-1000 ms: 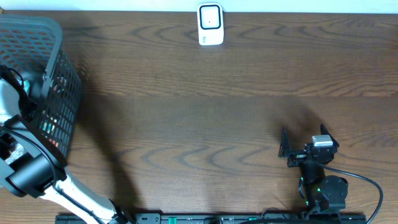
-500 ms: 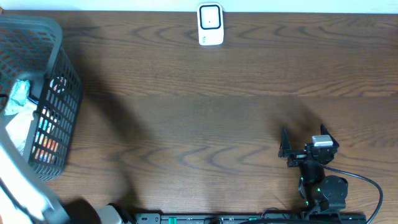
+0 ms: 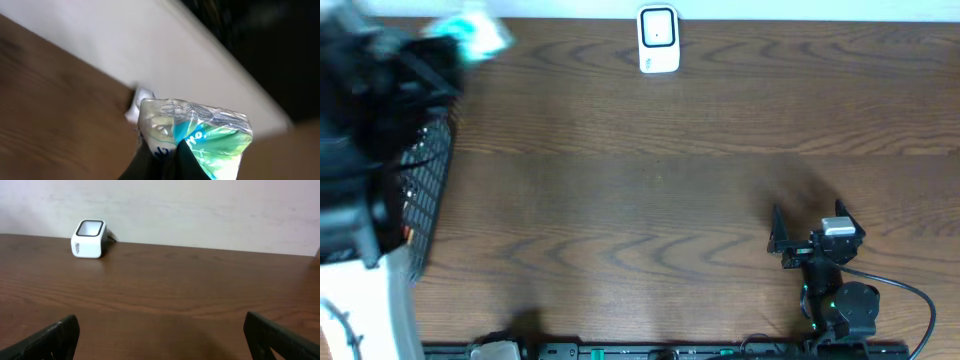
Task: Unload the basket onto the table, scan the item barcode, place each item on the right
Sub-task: 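Carry the green tissue pack to the scanner and drop it on the table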
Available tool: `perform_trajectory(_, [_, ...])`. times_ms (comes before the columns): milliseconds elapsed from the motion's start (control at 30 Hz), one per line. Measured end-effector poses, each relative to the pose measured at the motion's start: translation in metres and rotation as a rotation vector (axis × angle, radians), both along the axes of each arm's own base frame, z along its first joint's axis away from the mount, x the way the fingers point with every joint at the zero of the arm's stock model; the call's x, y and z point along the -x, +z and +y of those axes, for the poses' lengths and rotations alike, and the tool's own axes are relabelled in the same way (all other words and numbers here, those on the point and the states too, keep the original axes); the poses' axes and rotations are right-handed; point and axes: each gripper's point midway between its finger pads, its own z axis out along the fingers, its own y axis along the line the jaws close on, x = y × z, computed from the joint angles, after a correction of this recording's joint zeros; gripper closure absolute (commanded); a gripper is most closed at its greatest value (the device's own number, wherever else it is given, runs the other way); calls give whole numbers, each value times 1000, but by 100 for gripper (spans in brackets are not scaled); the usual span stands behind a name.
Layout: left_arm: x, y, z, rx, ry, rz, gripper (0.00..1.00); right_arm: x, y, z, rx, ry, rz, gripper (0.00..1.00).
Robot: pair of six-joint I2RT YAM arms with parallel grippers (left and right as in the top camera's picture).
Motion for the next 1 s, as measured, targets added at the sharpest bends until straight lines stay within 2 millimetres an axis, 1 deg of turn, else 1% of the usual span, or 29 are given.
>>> perform_trajectory(67, [-12,-19,-30,-10,-73,55,93,0,0,0,0,0,0,1])
perform_trajectory(133, [-27,-45,-59,-34,-132,126,93,0,0,0,0,0,0,1])
perform_trajectory(167, [-34,-58,-70,-45,-151,160,93,0,0,0,0,0,0,1])
perform_trajectory(300, [-61,-133,-123,-136,-224,332,93,0,0,0,0,0,0,1])
perform_trajectory(333, [-66,-159,-138,-167,-242,388,93,0,0,0,0,0,0,1])
perform_trajectory(367, [-69,-181,-150,-191,-260,434,93,0,0,0,0,0,0,1])
perform_trajectory(467, [-77,-234,-179,-249,-299,528,93,0,0,0,0,0,0,1])
perform_trajectory(567, [-78,-284,-208,-296,-347,601,93,0,0,0,0,0,0,1])
perform_trajectory(633, [-77,-312,-229,-315,-378,630,93,0,0,0,0,0,0,1])
perform_trajectory(700, [-74,-330,-245,-322,-398,649,92,0,0,0,0,0,0,1])
perform_trajectory(733, [-71,-338,-253,-329,-409,655,90,0,0,0,0,0,0,1])
perform_trajectory(767, [-68,-344,-260,-334,-421,660,70,0,0,0,0,0,0,1])
perform_trajectory(833, [-62,-352,-272,-345,-441,667,42,0,0,0,0,0,0,1])
perform_trajectory(867, [-59,-354,-276,-348,-449,668,32,0,0,0,0,0,0,1])
perform_trajectory(900, [-56,-353,-281,-349,-458,664,19,0,0,0,0,0,0,1])
perform_trajectory(933, [-55,-353,-283,-352,-465,659,14,0,0,0,0,0,0,1])
perform_trajectory(1000, [-54,-352,-287,-360,-481,645,10,0,0,0,0,0,0,1])
